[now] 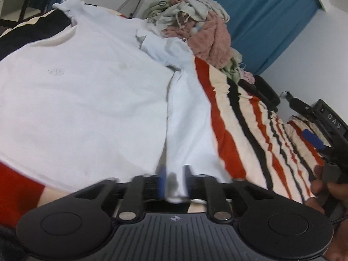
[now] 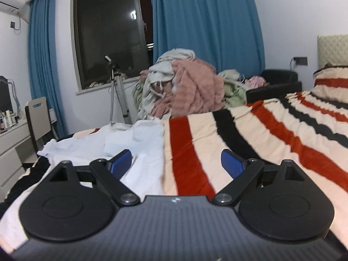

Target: Fold clothes

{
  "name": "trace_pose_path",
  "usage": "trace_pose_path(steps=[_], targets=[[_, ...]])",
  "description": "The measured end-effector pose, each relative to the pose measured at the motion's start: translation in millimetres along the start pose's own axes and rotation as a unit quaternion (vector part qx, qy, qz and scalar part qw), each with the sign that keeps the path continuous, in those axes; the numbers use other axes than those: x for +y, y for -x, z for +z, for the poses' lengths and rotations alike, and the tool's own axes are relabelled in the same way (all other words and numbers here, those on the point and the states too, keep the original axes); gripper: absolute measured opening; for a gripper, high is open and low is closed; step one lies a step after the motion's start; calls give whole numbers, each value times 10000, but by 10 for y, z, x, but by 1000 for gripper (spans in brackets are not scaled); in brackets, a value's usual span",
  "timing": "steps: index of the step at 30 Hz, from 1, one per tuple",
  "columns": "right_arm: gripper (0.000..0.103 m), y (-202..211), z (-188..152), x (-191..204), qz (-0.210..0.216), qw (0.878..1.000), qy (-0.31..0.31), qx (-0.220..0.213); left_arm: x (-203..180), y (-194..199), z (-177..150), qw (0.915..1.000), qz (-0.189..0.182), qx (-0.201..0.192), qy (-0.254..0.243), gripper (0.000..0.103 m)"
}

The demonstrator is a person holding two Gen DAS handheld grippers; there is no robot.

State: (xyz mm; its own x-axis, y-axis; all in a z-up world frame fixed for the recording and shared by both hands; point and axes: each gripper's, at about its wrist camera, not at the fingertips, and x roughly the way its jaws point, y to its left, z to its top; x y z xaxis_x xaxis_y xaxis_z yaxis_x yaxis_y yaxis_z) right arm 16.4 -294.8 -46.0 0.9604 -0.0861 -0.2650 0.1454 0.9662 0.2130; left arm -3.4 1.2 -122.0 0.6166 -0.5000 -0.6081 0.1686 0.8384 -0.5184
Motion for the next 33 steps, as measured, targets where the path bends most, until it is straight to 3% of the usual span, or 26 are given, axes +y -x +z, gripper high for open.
trace_pose_path(steps=[1, 4, 7, 12, 15, 17, 18, 19, 20, 22, 25, 26, 28, 30, 32, 33], targets=[[90, -36, 45, 31, 53, 9999, -84, 44, -11, -32, 118, 10000, -1, 11, -74, 70], [90, -183, 155, 136, 257, 9989, -354, 197, -83, -253, 597, 9982, 228, -283, -473, 80], [90, -379, 70, 248, 361, 9981, -343, 362, -70, -741, 1165, 9965, 75, -527, -642, 87], [90, -831, -197, 154, 126, 9972, -427, 608, 408, -2004, 2039, 9961, -191, -649, 562, 84], [90, -1102, -358, 98, -15, 9960, -477, 756, 622, -2628, 2372, 9911, 161, -964, 905, 73], [90, -1282, -465, 61, -110, 9950, -510, 854, 706, -2910, 2542, 9890, 192, -1013, 1061, 61], [90, -1373, -518, 42, -157, 9944, -527, 903, 727, -3031, 2605, 9889, 224, -1032, 1049, 52], [90, -1463, -572, 23, -204, 9938, -543, 952, 711, -3117, 2671, 9898, 314, -1062, 894, 32], [90, -1546, -622, 9, -215, 9931, -575, 1004, 686, -3194, 2737, 9906, 419, -1094, 701, 5], [90, -1668, -686, -1, -112, 9917, -732, 1053, 633, -3238, 2842, 9896, 541, -1305, 272, 3], [90, -1810, -740, -10, -39, 9898, -975, 1033, 526, -3224, 3032, 9787, 1178, -1632, -393, 2], [90, -1858, -751, -3, -13, 9895, -1010, 1037, 509, -3249, 3093, 9754, 1403, -1614, -530, 2], [90, -1955, -760, 46, 58, 9899, -943, 1060, 546, -3371, 3158, 9784, 1523, -1277, -565, 5], [90, -2003, -768, 93, 76, 9907, -798, 1097, 600, -3405, 3130, 9824, 1505, -1009, -456, 13], [90, -2018, -767, 95, 71, 9908, -751, 1125, 619, -3271, 3020, 9837, 1437, -971, -467, 37], [90, -2007, -761, 83, 49, 9907, -771, 1121, 625, -3195, 2961, 9843, 1401, -965, -480, 43]])
